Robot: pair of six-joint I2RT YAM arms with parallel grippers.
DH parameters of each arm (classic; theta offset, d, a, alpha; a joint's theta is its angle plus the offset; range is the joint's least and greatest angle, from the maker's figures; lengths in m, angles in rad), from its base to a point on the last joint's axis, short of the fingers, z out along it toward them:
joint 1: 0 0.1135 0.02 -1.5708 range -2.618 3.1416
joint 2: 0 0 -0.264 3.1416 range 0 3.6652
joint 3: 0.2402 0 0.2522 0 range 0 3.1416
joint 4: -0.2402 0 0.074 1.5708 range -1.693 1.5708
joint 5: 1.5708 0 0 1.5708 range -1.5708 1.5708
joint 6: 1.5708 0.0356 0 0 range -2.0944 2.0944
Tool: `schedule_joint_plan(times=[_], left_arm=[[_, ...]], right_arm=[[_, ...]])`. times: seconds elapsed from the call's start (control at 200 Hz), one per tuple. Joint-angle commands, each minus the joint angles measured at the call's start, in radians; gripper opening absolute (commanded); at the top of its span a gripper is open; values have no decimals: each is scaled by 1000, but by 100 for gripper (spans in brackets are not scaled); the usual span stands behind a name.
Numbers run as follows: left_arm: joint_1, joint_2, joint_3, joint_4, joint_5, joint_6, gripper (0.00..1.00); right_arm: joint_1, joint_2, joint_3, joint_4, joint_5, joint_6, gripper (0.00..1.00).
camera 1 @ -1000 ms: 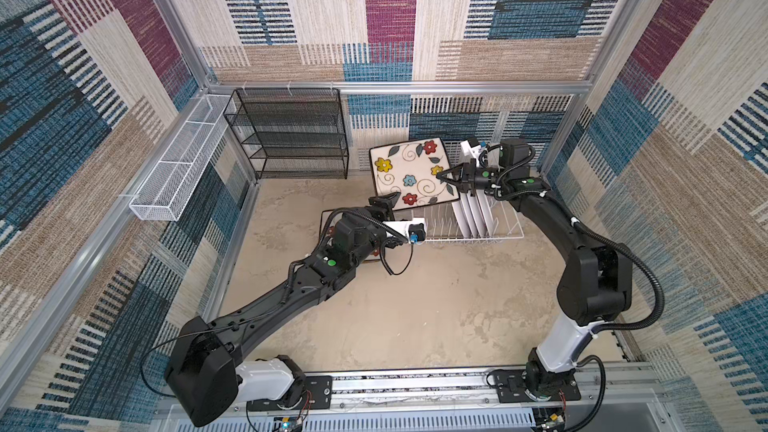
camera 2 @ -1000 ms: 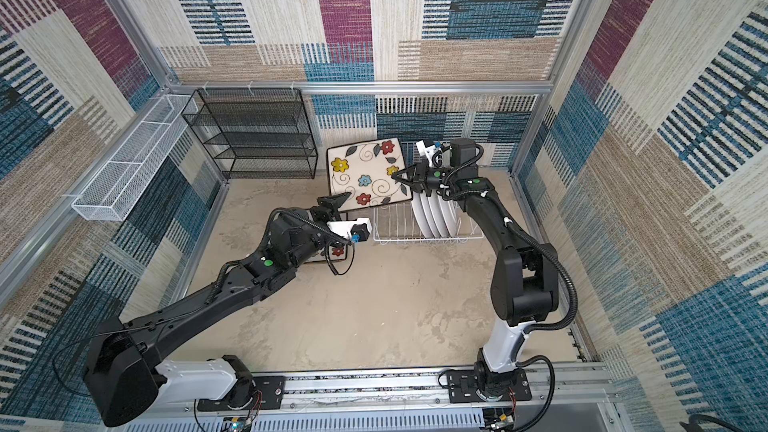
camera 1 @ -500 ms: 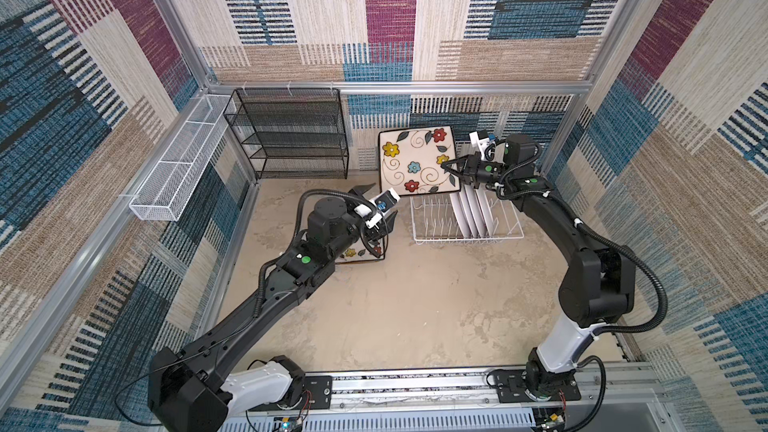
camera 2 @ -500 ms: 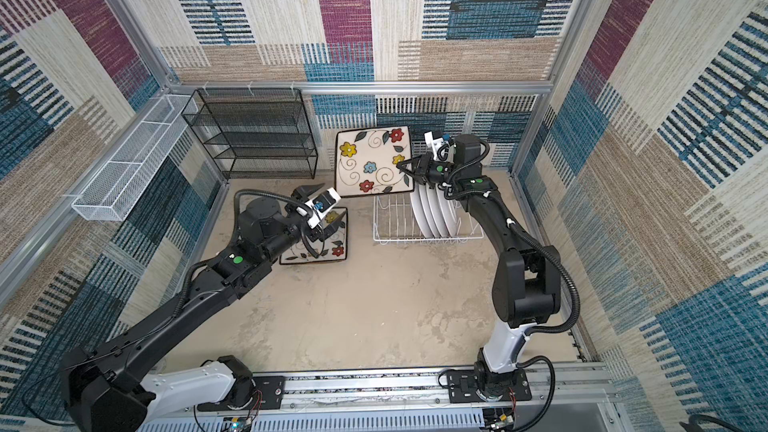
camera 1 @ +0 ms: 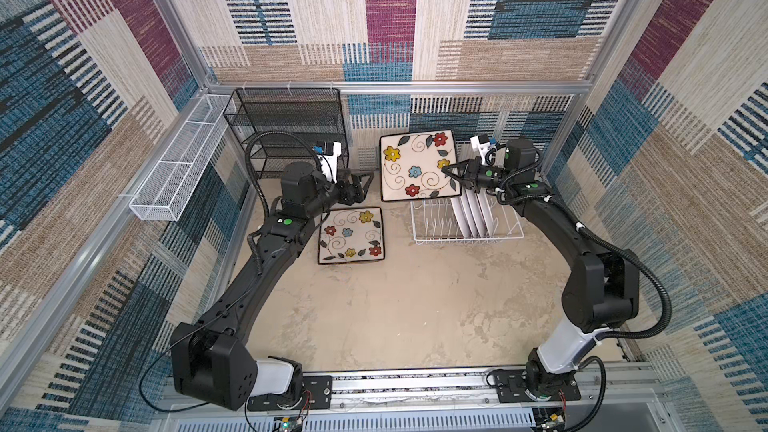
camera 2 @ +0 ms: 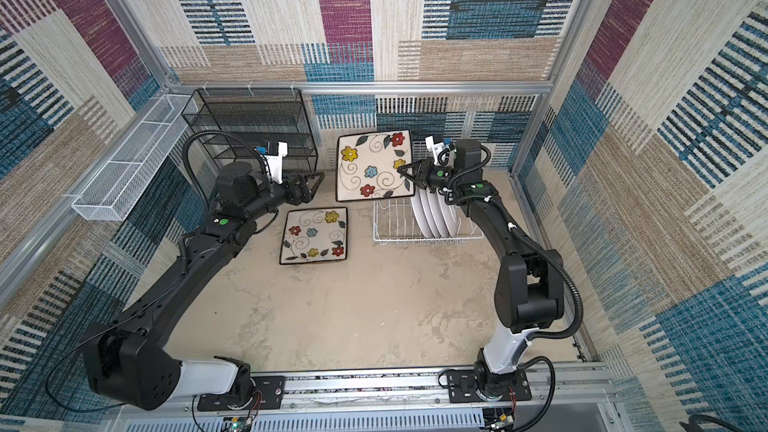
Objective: Unload the plates from the dish rack
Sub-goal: Pick up a plate from the dish rack.
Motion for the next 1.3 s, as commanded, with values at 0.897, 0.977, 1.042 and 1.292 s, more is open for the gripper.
schedule_joint_plan(times=[0.897,0.977,1.042,1.292], left_arm=[[-2,437,192,177,463,-576,47],[-6,439,194,175,476,-573,41],[-8,439,196,157,479,-564,36],[-8,425,219,71,479,-504,25]], right_arm=[[15,25,-4,136,-107,-22,0],[18,31,-1,131,-111,-24,0],[18,31,-2,130,-109,-26,0],[20,35,-1,119,-109,-30,3]])
